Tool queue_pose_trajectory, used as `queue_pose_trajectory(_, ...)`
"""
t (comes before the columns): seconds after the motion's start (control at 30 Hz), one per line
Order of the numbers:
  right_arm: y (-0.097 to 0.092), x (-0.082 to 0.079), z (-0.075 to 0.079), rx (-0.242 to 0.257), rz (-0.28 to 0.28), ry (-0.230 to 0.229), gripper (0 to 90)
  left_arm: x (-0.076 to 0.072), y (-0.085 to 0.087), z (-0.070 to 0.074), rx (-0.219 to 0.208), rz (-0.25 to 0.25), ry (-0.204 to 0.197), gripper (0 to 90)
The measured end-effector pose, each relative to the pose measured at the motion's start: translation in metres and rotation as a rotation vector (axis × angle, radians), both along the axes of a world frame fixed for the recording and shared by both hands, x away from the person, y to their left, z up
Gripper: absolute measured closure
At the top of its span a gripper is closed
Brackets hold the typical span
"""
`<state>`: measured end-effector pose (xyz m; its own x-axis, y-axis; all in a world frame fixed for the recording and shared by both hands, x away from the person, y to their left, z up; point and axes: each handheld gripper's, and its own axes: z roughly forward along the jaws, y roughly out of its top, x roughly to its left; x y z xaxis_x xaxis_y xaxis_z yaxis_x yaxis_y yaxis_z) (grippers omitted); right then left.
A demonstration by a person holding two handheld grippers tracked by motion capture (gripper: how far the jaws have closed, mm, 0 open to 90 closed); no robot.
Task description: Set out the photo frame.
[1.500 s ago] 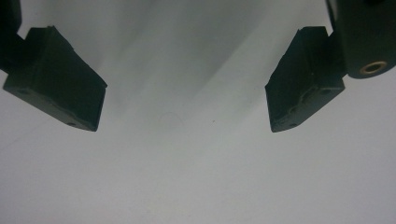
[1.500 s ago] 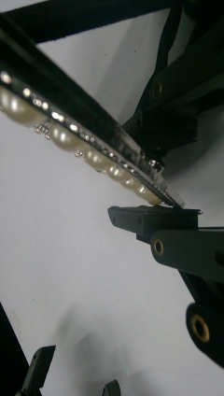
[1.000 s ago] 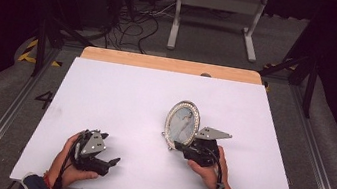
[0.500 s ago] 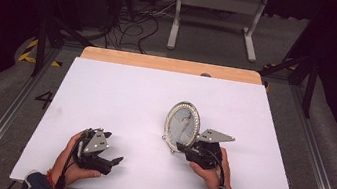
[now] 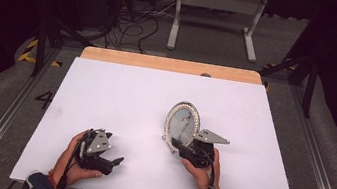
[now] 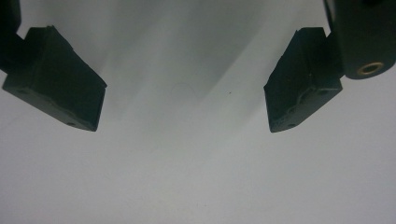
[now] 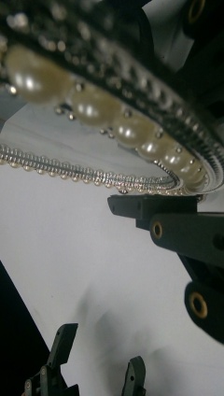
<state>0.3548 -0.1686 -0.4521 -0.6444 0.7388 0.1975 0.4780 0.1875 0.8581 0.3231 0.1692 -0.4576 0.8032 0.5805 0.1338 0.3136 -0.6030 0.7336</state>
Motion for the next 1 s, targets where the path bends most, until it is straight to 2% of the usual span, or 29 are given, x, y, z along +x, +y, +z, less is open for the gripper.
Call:
queue_pose_trajectory(0.1,-0.003,0.003,0.000,0.004,0.021,0.015,75.7,0.001,-0.001,0.001,-0.016,-0.011,0.006,12.9)
queue_pose_trajectory(0.17,-0.005,0.006,0.002,-0.006,0.051,0.041,75.4,0.002,-0.004,0.002,-0.019,-0.026,0.008,12.9)
queue_pose_trajectory(0.33,-0.011,0.011,0.005,-0.026,0.126,0.074,77.2,0.016,-0.016,0.003,-0.027,-0.059,0.020,12.9)
queue_pose_trajectory(0.43,-0.013,0.013,0.006,-0.035,0.142,0.083,77.7,0.024,-0.024,0.006,-0.047,-0.084,0.027,13.0)
queue_pose_trajectory(0.53,-0.016,0.013,0.006,-0.031,0.151,0.091,77.6,0.032,-0.030,0.010,-0.087,-0.097,0.039,13.1)
queue_pose_trajectory(0.6,-0.016,0.012,0.006,-0.036,0.137,0.091,72.7,0.040,-0.037,0.012,-0.105,-0.106,0.041,13.1)
queue_pose_trajectory(0.67,-0.017,0.011,0.006,-0.046,0.126,0.084,66.4,0.048,-0.045,0.013,-0.121,-0.120,0.050,13.4)
queue_pose_trajectory(0.73,-0.019,0.008,0.007,-0.056,0.124,0.067,64.2,0.056,-0.055,0.014,-0.123,-0.132,0.050,13.3)
queue_pose_trajectory(0.83,-0.018,0.001,0.012,-0.135,0.117,0.016,57.4,0.066,-0.066,0.015,-0.121,-0.146,0.055,14.1)
queue_pose_trajectory(0.87,-0.018,-0.002,0.014,-0.165,0.103,-0.003,56.5,0.069,-0.069,0.015,-0.129,-0.148,0.062,14.1)
queue_pose_trajectory(1.0,-0.023,-0.013,0.019,-0.186,0.083,-0.048,57.0,0.076,-0.080,0.016,-0.141,-0.170,0.064,13.9)
